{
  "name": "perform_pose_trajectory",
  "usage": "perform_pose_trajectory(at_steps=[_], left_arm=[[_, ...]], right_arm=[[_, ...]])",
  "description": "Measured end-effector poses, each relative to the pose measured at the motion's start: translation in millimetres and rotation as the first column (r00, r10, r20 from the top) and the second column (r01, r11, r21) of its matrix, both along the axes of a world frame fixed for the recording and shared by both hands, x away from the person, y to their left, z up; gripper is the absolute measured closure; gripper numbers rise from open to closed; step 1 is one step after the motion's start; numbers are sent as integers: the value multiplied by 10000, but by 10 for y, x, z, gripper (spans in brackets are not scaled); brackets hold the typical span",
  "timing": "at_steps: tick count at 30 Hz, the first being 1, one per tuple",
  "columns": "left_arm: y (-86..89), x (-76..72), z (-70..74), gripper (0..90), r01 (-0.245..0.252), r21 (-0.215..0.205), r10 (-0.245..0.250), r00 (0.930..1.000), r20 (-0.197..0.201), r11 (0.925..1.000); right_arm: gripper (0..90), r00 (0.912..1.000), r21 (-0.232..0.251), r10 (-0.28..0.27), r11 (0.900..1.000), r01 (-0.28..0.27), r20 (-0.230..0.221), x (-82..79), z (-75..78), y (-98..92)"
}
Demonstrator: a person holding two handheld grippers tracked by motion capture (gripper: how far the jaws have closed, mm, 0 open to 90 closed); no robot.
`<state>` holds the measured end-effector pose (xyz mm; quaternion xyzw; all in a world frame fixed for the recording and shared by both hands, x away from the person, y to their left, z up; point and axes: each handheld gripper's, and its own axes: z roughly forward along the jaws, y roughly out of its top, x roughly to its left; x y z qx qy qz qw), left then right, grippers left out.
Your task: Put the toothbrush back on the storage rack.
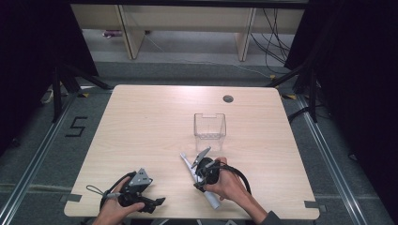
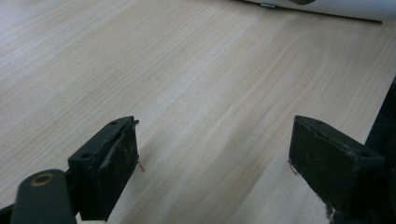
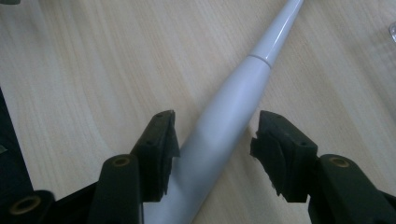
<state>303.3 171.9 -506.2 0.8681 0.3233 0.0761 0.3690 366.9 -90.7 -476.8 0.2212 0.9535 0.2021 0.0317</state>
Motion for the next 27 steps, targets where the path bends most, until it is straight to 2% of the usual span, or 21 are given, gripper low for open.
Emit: perform_pose_trajectory(at_steps=[5, 6, 13, 15, 19, 21, 23, 26, 27], left_arm=[[0, 0, 2, 150, -6, -12, 6, 10000, 10, 10000], [12, 8, 8, 150, 93, 202, -94, 9999, 65, 9998], [10, 5, 9, 150, 41, 143, -42, 10000, 75, 9999], [10, 5, 9, 150, 35, 144, -36, 10000, 74, 9999], [9, 4, 11, 150, 50, 144, -51, 9999, 87, 9999], [8, 1, 12, 150, 50, 77, -50, 10000, 54, 10000], [12, 2, 15, 150, 103, 115, -103, 9999, 55, 9999], [12, 3, 14, 149, 44, 125, -46, 9999, 103, 9999], [12, 3, 14, 150, 44, 125, -46, 9999, 103, 9999]], right_arm=[[501, 9998, -140, -8, 9999, 5, -179, 15, -7, 16], [504, 9998, -171, 0, 9999, -3, -184, 16, -11, 23], [566, 9991, -659, 238, 9975, -262, -364, 30, -12, 80], [579, 9991, -730, 157, 9972, -185, -393, 28, -4, 88], [599, 9981, -1011, 424, 9938, -468, -457, 57, 16, 116], [610, 9973, -1430, 580, 9877, -639, -448, 78, 23, 142], [614, 9974, -1490, 465, 9873, -543, -553, 67, 25, 157], [625, 9948, -1836, 804, 9788, -906, -624, 107, 17, 181], [625, 9948, -1836, 804, 9788, -906, -624, 107, 17, 181]])
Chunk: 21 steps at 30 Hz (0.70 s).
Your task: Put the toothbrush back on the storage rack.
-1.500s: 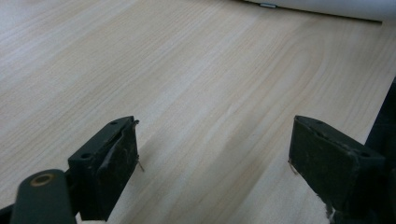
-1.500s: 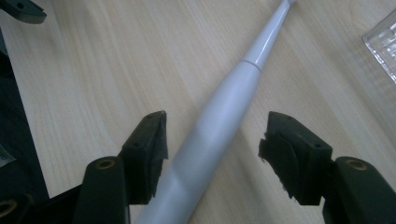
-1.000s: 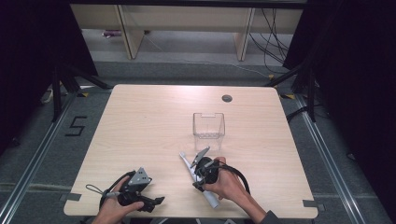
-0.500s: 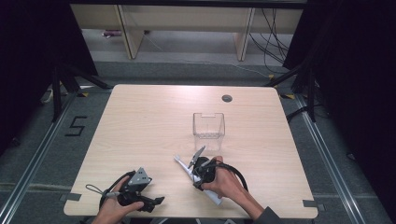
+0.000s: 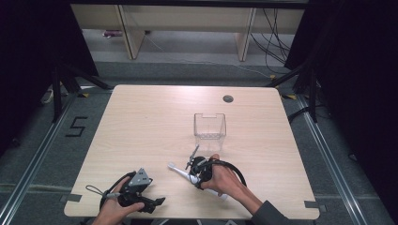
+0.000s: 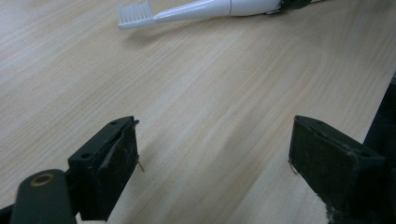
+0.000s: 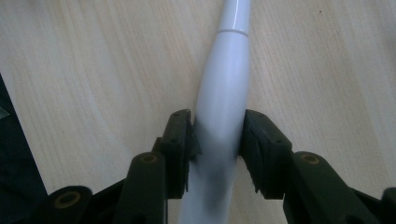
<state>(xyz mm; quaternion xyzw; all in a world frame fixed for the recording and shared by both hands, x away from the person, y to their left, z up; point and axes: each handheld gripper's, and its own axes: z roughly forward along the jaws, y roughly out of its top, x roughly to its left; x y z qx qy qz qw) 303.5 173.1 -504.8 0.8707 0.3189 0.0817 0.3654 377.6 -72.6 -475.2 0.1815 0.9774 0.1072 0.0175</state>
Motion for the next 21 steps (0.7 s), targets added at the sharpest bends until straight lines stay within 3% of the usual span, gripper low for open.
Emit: perform_pose_trajectory(at_steps=[1, 4, 8, 9, 10, 13, 15, 17, 18, 19, 21], left_arm=[[-1, 0, 0, 149, -4, -1, 4, 10000, -1, 10000], [-3, -3, 1, 150, 49, -28, -49, 10000, -34, 10000], [-3, -2, 0, 150, 47, -26, -47, 10000, -38, 10000], [-2, -2, 1, 150, 62, -21, -62, 10000, -37, 10000], [-1, -3, 4, 150, 60, 16, -60, 10000, -54, 10000], [-8, -8, 3, 150, -1, -81, 0, 10000, -70, 10000], [2, -2, 8, 150, 47, 80, -47, 10000, -35, 10000], [-1, 0, 0, 150, 8, 5, -8, 10000, 1, 10000], [-9, -7, -2, 150, 5, -132, -5, 10000, -43, 9999], [-10, -7, -3, 149, -14, -139, 14, 10000, -37, 9999], [0, 1, 2, 149, 17, 14, -17, 10000, 4, 10000]], right_arm=[[628, 9996, -255, -205, 9995, 200, -196, -6, -5, 20], [634, 9996, -282, -127, 9995, 120, -247, 0, -19, 38], [651, 9996, -570, 190, 9982, -202, -220, 37, -28, 61], [656, 9980, -714, 626, 9955, -630, -80, 61, -33, 85], [657, 9994, -843, 261, 9960, -280, -236, 37, -27, 98], [660, 9987, -1093, 470, 9928, -489, -198, 33, -26, 132], [661, 9973, -1247, 725, 9895, -737, -143, 41, -27, 150], [661, 9959, -1322, 900, 9871, -900, -60, 50, -26, 160], [661, 9972, -1438, 721, 9868, -744, -213, 37, -26, 176], [661, 9950, -1541, 989, 9830, -997, -129, 54, -27, 187], [662, 9972, -1882, 559, 9800, -643, -496, 30, -19, 220]])
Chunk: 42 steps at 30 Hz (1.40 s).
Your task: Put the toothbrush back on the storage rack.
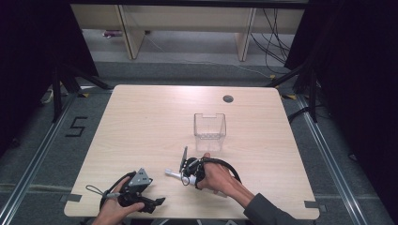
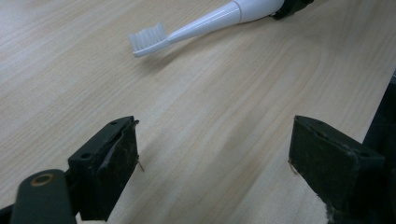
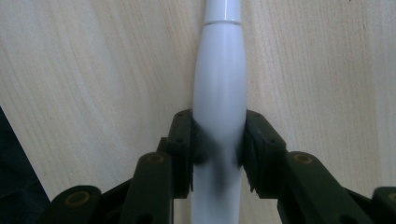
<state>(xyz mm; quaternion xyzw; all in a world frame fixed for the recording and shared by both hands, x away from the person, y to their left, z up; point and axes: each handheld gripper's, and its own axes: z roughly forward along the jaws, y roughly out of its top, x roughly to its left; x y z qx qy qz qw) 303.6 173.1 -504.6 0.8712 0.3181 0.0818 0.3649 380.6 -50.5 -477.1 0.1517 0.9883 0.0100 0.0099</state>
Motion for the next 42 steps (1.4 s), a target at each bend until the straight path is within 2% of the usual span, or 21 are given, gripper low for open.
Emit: perform_pose_trajectory(at_steps=[11, 12, 13, 14, 16, 17, 19, 20, 23, 25, 26, 28, 31, 34, 35, 36, 37, 38, 40, 41, 42], left_arm=[[1, -4, 2, 150, -46, -34, 46, 10000, -3, 10000], [1, -4, 1, 149, -52, -51, 52, 10000, -1, 10000], [2, -4, 2, 149, -49, -44, 49, 10000, 0, 10000], [2, -4, 1, 150, -54, -55, 54, 10000, -8, 10000], [2, -5, 0, 149, -64, -61, 64, 10000, -9, 10000], [-4, -8, -3, 150, -69, -181, 68, 10000, -48, 9998], [1, -1, -1, 150, -36, -30, 36, 10000, -8, 10000], [1, 0, -1, 150, -8, -11, 8, 10000, 3, 10000], [1, -1, 1, 150, -19, -12, 19, 10000, -3, 10000], [2, 0, -1, 149, -20, -12, 20, 10000, -7, 10000], [2, 0, -1, 150, -12, -4, 12, 10000, -7, 10000], [-1, -1, -2, 149, 2, -43, -2, 10000, -27, 10000], [-1, -1, -1, 150, 46, -37, -47, 10000, -51, 10000], [-1, -2, -1, 150, 41, -36, -41, 10000, -52, 10000], [-1, -2, -1, 150, 41, -36, -41, 10000, -52, 10000], [0, 0, -3, 150, 45, 6, -45, 10000, -37, 10000], [0, 0, -3, 150, 45, 6, -45, 10000, -37, 10000], [-2, 1, -6, 150, 10, 19, -10, 10000, -28, 10000], [-1, 2, -6, 150, 20, 12, -20, 10000, -36, 10000], [0, 2, -5, 150, 22, 20, -22, 10000, -34, 10000], [0, -1, -2, 150, 44, -36, -44, 10000, -62, 10000]], right_arm=[[663, 9993, -373, 364, 9987, -362, 65, 1, 2, 37], [664, 9956, -132, 900, 9959, -897, 278, 31, -5, 25], [664, 9957, -89, 880, 9961, -878, 303, 27, -5, 20], [664, 9981, -142, 552, 9984, -549, 262, 3, 5, 17], [664, 9994, -110, 335, 9994, -334, 73, -2, 5, 3], [664, 9989, 58, 411, 9991, -412, 237, 6, 14, -14], [664, 9991, 179, 341, 9992, -346, 271, 7, 49, -44], [665, 9998, 345, -95, 9994, 89, 156, -12, 98, -73], [665, 9995, 500, -11, 9987, -5, 318, 0, 153, -110], [665, 9990, 739, -218, 9971, 189, 388, 3, 203, -149], [665, 9985, 1042, -347, 9941, 302, 418, 13, 247, -186], [665, 9983, 1151, -464, 9925, 420, 363, 15, 275, -203], [665, 9962, 1504, -663, 9870, 570, 573, 17, 368, -248], [664, 9938, 2538, -833, 9653, 622, 732, 46, 448, -328], [664, 9938, 2538, -833, 9653, 622, 732, 46, 448, -328], [665, 9932, 2883, -981, 9545, 762, 620, 51, 475, -366], [664, 9922, 3141, -1016, 9465, 739, 727, 59, 487, -388], [664, 9922, 3141, -1016, 9465, 739, 727, 59, 487, -388], [665, 9909, 3527, -1062, 9331, 704, 830, 74, 505, -425], [665, 9832, 3923, -1386, 9162, 817, 1189, 67, 525, -461], [665, 9809, 4034, -1483, 9110, 859, 1261, 65, 527, -481]])
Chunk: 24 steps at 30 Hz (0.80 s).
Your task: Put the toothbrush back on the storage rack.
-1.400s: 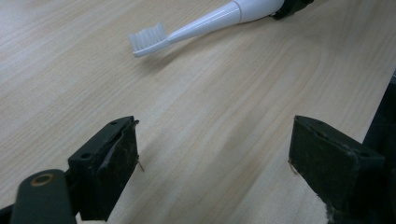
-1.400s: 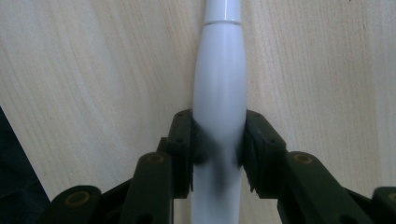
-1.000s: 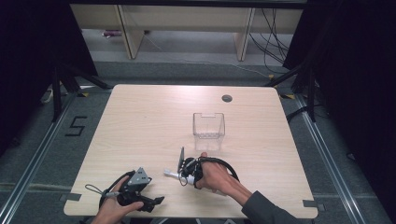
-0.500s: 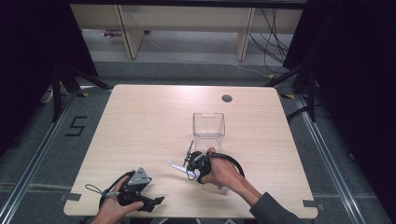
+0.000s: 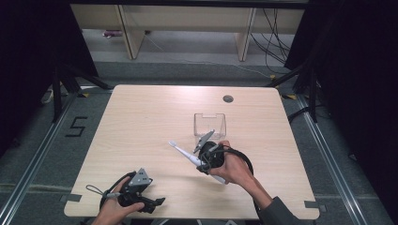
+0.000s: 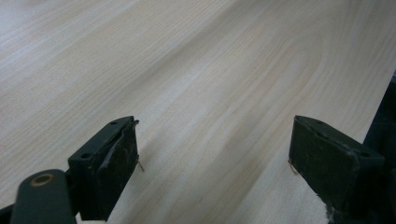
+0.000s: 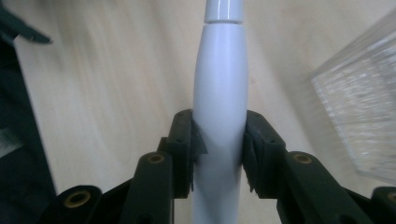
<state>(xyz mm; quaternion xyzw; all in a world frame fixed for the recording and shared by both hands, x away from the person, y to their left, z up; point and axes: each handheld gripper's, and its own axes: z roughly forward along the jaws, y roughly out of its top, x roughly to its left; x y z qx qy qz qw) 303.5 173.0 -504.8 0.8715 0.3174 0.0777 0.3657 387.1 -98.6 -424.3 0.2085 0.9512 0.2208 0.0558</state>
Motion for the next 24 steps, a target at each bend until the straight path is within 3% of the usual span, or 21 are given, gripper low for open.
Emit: perform_pose_trajectory(at_steps=[2, 4, 5, 6, 7, 9, 10, 12, 15, 16, 18, 19, 20, 23, 24], left_arm=[[4, 9, 0, 149, -49, 29, 49, 10000, 37, 10000], [1, 10, -4, 150, -37, 48, 37, 10000, 41, 10000], [1, 10, -4, 150, -37, 48, 37, 10000, 41, 10000], [0, 9, -6, 150, -34, 62, 34, 10000, 36, 10000], [-3, 4, -5, 150, 9, 0, -9, 10000, -11, 10000], [-9, 3, -10, 150, -72, -106, 72, 10000, -19, 9999], [-9, 4, -11, 150, -72, -102, 71, 10000, -15, 9999], [-13, 1, -11, 150, -82, -90, 82, 10000, -38, 9999], [-3, 9, -3, 150, -29, 94, 28, 10000, 51, 10000], [1, 8, -1, 150, 51, 61, -52, 10000, 3, 10000], [-11, 7, -14, 150, -80, -78, 80, 10000, -32, 9999], [-11, 7, -14, 150, -80, -78, 80, 10000, -32, 9999], [-7, 11, -10, 150, -23, 126, 23, 10000, 4, 9999], [-6, 10, -11, 150, -32, 122, 32, 10000, 11, 9999], [-6, 9, -13, 150, -61, 97, 61, 10000, 6, 9999]], right_arm=[[665, 10000, 263, -63, 9996, 63, 2, 0, -2, -28], [665, 9996, 879, -207, 9959, 188, 205, 11, 11, -106], [665, 9996, 879, -207, 9959, 188, 205, 11, 11, -106], [665, 9982, 1182, -602, 9912, 589, 74, -9, 28, -132], [665, 9985, 1353, -359, 9904, 301, 403, 22, 31, -165], [665, 9971, 2030, -649, 9776, 558, 384, 21, 54, -231], [665, 9971, 2030, -649, 9776, 558, 384, 21, 54, -231], [665, 9932, 2455, -1141, 9637, 1049, 236, 13, 88, -280], [665, 9915, 2570, -1274, 9594, 1166, 259, 29, 132, -315], [665, 9923, 2781, -1129, 9559, 944, 513, 52, 139, -332], [665, 9898, 3299, -1230, 9394, 928, 717, 73, 207, -378], [665, 9898, 3299, -1230, 9394, 928, 717, 73, 207, -378], [665, 9896, 3525, -1341, 9296, 1073, 525, 84, 235, -406], [665, 9878, 3680, -1445, 9229, 1132, 586, 98, 266, -435], [665, 9867, 3822, -1533, 9160, 1217, 533, 109, 288, -454]])
